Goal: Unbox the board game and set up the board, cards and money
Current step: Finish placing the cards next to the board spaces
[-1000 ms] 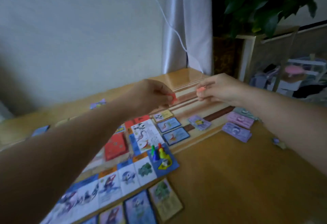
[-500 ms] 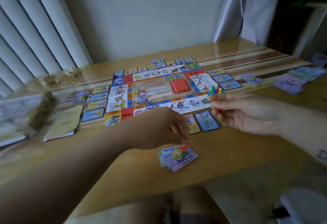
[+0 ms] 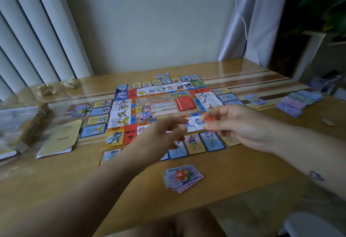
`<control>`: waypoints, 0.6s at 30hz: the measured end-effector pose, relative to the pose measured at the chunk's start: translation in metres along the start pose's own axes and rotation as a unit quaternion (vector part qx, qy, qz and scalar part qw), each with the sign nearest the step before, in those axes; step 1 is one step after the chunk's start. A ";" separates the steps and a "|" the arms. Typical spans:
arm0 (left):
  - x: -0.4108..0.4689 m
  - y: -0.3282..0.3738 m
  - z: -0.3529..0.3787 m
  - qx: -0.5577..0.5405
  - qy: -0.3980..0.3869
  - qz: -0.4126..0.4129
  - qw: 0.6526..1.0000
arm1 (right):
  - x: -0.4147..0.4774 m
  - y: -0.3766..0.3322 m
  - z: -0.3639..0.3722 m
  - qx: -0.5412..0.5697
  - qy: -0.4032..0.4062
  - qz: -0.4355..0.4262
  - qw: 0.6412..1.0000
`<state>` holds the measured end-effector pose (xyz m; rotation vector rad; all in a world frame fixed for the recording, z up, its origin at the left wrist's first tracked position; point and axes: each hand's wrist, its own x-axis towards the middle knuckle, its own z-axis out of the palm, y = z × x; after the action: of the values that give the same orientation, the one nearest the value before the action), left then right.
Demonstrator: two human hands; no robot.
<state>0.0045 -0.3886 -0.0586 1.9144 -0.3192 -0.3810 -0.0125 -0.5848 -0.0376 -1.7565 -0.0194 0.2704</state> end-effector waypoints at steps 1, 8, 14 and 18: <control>0.000 0.008 0.005 -0.195 -0.009 -0.069 0.978 | 0.001 -0.004 0.003 -0.044 0.000 -0.031 0.999; 0.008 0.042 0.035 -0.581 -0.058 -0.148 0.799 | 0.009 -0.027 0.013 -0.231 -0.005 -0.149 0.962; 0.013 0.048 0.038 -0.581 -0.053 -0.159 0.796 | 0.015 -0.031 0.000 -0.278 0.027 -0.145 0.949; 0.015 0.045 0.039 -0.584 -0.058 -0.163 0.793 | 0.020 -0.027 -0.007 -0.310 0.036 -0.121 0.942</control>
<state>0.0002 -0.4433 -0.0315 0.6959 0.1823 -0.7161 0.0117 -0.5827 -0.0140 -2.3629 -0.2950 0.0121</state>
